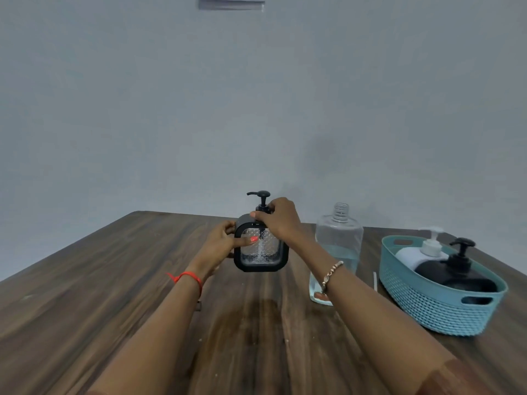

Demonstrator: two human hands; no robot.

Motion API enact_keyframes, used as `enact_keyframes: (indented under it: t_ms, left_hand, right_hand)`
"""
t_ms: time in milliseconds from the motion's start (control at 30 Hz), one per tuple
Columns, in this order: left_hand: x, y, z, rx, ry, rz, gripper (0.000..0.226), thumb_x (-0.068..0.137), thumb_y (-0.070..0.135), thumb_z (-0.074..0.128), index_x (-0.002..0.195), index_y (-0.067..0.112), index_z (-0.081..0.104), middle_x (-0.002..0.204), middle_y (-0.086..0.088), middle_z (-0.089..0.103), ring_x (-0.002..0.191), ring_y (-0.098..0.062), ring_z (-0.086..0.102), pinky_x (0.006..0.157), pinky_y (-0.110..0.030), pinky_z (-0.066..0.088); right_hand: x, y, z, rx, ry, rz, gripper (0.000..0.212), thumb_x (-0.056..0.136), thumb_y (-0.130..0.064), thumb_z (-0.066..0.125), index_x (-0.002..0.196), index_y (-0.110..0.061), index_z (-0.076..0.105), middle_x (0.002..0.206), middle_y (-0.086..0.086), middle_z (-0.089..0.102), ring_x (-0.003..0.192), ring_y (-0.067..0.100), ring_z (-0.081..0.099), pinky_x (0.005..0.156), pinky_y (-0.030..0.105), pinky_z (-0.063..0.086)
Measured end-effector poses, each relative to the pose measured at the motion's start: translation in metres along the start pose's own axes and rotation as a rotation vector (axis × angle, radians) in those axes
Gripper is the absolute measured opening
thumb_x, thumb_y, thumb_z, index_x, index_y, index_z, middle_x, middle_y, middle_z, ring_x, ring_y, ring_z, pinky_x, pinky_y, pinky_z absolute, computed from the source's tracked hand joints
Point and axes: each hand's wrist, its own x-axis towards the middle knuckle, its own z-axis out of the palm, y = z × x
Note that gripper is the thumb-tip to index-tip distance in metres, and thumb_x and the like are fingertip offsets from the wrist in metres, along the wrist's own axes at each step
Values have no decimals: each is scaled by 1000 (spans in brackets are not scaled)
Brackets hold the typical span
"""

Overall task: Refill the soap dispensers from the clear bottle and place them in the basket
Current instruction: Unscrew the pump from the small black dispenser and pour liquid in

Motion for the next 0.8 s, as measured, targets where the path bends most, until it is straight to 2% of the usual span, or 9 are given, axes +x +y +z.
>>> enact_keyframes:
  t_ms: [167, 267, 367, 433, 500, 600, 667, 733, 800]
  left_hand:
    - [-36, 16, -5, -1, -96, 31, 32, 75, 0, 71, 104, 9, 61, 91, 0, 68, 82, -15, 66, 61, -26, 56]
    - [-50, 24, -15, -17, -154, 40, 33, 71, -5, 71, 98, 14, 65, 79, 7, 72, 78, -9, 68, 62, -25, 57]
    - [-61, 31, -19, 15, -155, 34, 32, 73, -6, 69, 94, 18, 65, 74, 10, 72, 74, -6, 68, 63, -26, 56]
    - [-66, 35, -17, 24, -121, 34, 34, 72, -6, 70, 94, 19, 63, 78, 9, 72, 74, -7, 67, 58, -23, 55]
    - [-69, 38, -15, 34, -80, 26, 35, 71, -5, 72, 94, 20, 62, 88, 5, 69, 78, -11, 66, 60, -25, 54]
    - [-72, 40, -12, 34, -51, 22, 36, 70, -4, 73, 94, 20, 61, 95, 0, 67, 82, -16, 65, 65, -31, 52]
    - [-75, 42, -9, 31, -38, 24, 36, 70, -4, 74, 94, 20, 60, 97, -1, 66, 83, -17, 65, 64, -32, 52]
    - [-79, 43, -7, 17, -25, 32, 35, 71, -4, 73, 93, 19, 59, 93, 1, 66, 80, -16, 64, 61, -30, 52]
    - [-82, 43, -7, 0, -26, 35, 36, 70, -3, 74, 99, 14, 61, 92, 0, 67, 79, -15, 65, 57, -27, 52]
  right_hand:
    - [-31, -18, -29, 73, -155, -140, 15, 79, -19, 71, 69, -12, 63, 61, -2, 57, 53, 8, 50, 54, 17, 38]
    - [-40, -18, -39, 143, -249, -196, 8, 78, -17, 71, 84, -11, 70, 82, 22, 66, 71, 18, 57, 73, 31, 45]
    - [-46, -18, -50, 328, -385, -161, 29, 82, 4, 60, 109, -7, 64, 107, 19, 67, 96, 19, 61, 92, 28, 47]
    - [-50, -20, -54, 433, -446, -126, 41, 83, 12, 52, 121, -5, 54, 111, 15, 64, 102, 20, 61, 92, 23, 49]
    - [-55, -24, -54, 453, -399, -92, 43, 83, 6, 58, 124, -7, 52, 112, 16, 63, 98, 18, 61, 86, 21, 50]
    - [-66, -33, -47, 279, -146, -58, 50, 70, -20, 79, 112, -8, 54, 97, 9, 63, 78, 10, 59, 62, 15, 49]
    - [-68, -33, -43, 199, -43, -28, 63, 62, -27, 85, 110, -10, 48, 87, 5, 61, 76, 12, 59, 64, 22, 49]
    - [-69, -31, -42, 249, -35, 16, 68, 62, -21, 85, 116, -12, 44, 87, 5, 63, 80, 17, 63, 73, 30, 52]
    - [-70, -33, -47, 449, -93, 71, 66, 68, -2, 77, 123, -7, 41, 87, 4, 64, 77, 17, 64, 67, 26, 55]
